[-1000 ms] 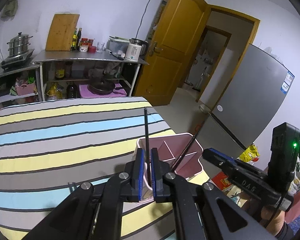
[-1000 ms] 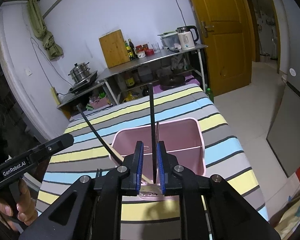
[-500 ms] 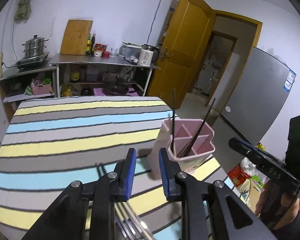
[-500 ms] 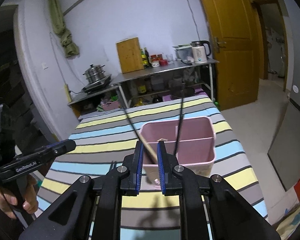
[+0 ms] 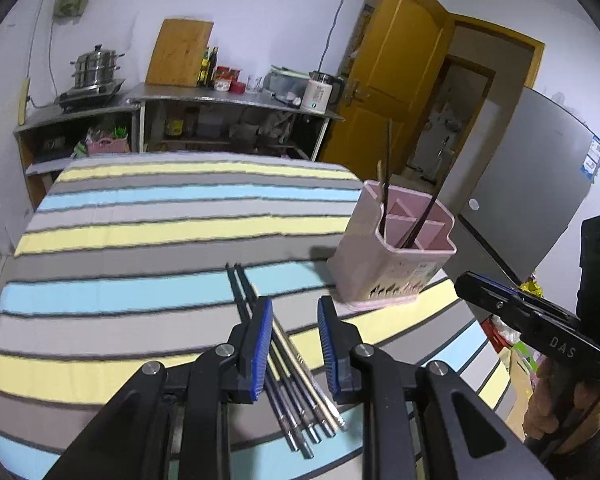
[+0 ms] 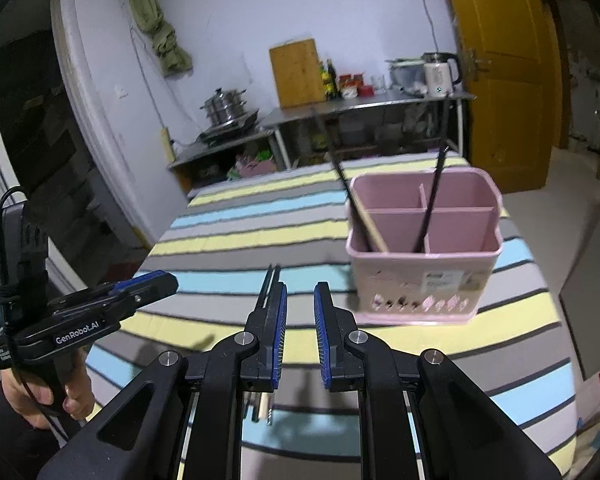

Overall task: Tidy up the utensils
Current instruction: 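Move both tools back toward the remaining black chopsticks on the table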

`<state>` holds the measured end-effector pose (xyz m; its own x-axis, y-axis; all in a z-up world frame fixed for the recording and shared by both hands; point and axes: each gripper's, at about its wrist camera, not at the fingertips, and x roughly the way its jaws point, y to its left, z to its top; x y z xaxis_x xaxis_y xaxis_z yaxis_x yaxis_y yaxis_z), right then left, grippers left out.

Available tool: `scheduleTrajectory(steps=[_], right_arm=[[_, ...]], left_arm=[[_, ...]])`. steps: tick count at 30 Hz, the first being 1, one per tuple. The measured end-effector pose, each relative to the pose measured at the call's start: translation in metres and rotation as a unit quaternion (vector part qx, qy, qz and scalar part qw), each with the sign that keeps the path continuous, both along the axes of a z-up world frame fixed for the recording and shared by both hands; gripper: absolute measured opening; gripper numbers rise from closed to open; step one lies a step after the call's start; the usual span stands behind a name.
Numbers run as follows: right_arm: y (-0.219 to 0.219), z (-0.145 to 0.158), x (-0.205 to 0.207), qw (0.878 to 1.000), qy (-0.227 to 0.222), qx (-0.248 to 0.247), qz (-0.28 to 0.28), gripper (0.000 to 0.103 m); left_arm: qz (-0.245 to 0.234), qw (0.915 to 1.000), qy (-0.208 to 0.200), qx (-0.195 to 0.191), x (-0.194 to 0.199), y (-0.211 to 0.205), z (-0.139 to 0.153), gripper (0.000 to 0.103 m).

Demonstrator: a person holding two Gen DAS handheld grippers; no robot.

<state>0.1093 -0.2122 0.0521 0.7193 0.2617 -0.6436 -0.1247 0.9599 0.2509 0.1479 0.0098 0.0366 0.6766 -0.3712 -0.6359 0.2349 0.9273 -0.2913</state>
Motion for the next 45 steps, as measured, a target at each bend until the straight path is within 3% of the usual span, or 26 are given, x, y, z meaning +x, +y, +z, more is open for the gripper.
scheduleTrajectory(steps=[14, 28, 36, 39, 45], right_arm=[[0.023, -0.047, 0.015, 0.998, 0.052, -0.006, 0.034, 0.014], [0.035, -0.085, 0.036, 0.994, 0.097, -0.009, 0.051, 0.014], [0.038, -0.095, 0.044, 0.993, 0.108, -0.01, 0.052, 0.014], [0.04, -0.097, 0.045, 0.992, 0.111, -0.009, 0.053, 0.014], [0.042, -0.1, 0.046, 0.992, 0.114, -0.012, 0.056, 0.014]], left_arm=[[0.02, 0.9979, 0.061, 0.008, 0.018, 0.002, -0.057, 0.023], [0.035, 0.9927, 0.11, 0.034, 0.064, -0.007, -0.117, 0.023], [0.04, 0.9937, 0.09, 0.053, 0.066, -0.013, -0.12, 0.028], [0.045, 0.9926, 0.079, 0.081, 0.066, -0.022, -0.119, 0.03], [0.061, 0.9918, 0.073, 0.085, 0.067, -0.02, -0.12, 0.033]])
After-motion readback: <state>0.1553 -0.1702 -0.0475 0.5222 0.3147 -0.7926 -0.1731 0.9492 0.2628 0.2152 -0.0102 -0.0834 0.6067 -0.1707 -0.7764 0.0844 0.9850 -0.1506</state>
